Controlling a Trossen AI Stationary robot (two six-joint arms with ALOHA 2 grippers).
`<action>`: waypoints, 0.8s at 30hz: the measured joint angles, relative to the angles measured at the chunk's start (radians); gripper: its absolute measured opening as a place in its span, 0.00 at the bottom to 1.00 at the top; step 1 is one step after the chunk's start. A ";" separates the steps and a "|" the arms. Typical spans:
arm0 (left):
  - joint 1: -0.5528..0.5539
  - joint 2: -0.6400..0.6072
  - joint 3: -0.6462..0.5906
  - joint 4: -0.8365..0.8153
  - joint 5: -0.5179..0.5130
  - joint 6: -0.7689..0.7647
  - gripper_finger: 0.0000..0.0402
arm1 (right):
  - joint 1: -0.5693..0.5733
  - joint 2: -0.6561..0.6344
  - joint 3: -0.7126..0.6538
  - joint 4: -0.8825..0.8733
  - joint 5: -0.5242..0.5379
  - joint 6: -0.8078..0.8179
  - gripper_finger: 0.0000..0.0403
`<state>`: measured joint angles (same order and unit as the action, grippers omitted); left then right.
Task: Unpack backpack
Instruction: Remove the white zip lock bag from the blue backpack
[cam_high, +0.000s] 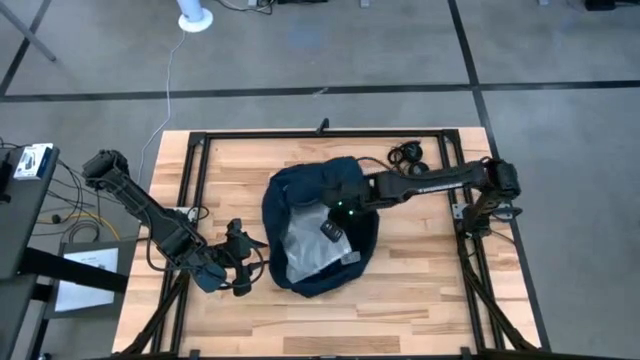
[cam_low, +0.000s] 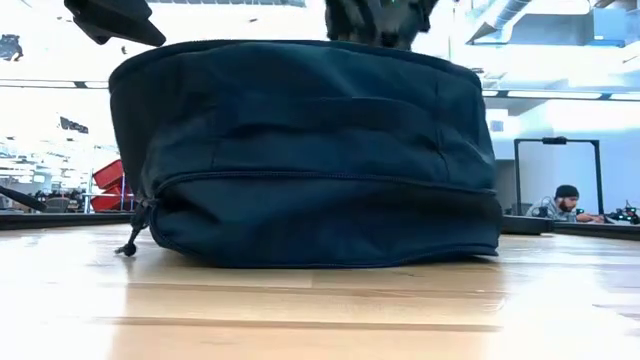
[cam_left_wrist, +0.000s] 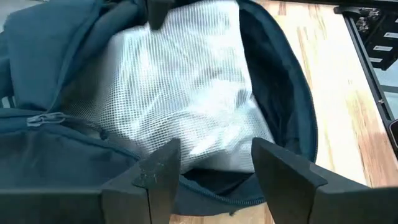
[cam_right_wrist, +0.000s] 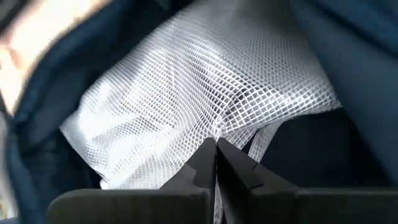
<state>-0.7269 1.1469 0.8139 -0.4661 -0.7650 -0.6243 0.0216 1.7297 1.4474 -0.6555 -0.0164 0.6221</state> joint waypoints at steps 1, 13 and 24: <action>0.000 0.000 0.000 0.000 0.000 0.000 0.46 | 0.000 -0.012 0.020 -0.005 0.001 -0.012 0.00; 0.000 0.000 0.000 0.000 -0.023 -0.039 0.46 | 0.018 -0.099 0.223 -0.037 -0.088 -0.108 0.00; 0.000 0.000 0.000 0.009 -0.028 -0.040 0.46 | 0.039 -0.294 0.262 -0.036 -0.074 -0.108 0.00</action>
<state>-0.7269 1.1469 0.8139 -0.4572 -0.7929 -0.6640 0.0602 1.4361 1.7091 -0.6920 -0.0908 0.5142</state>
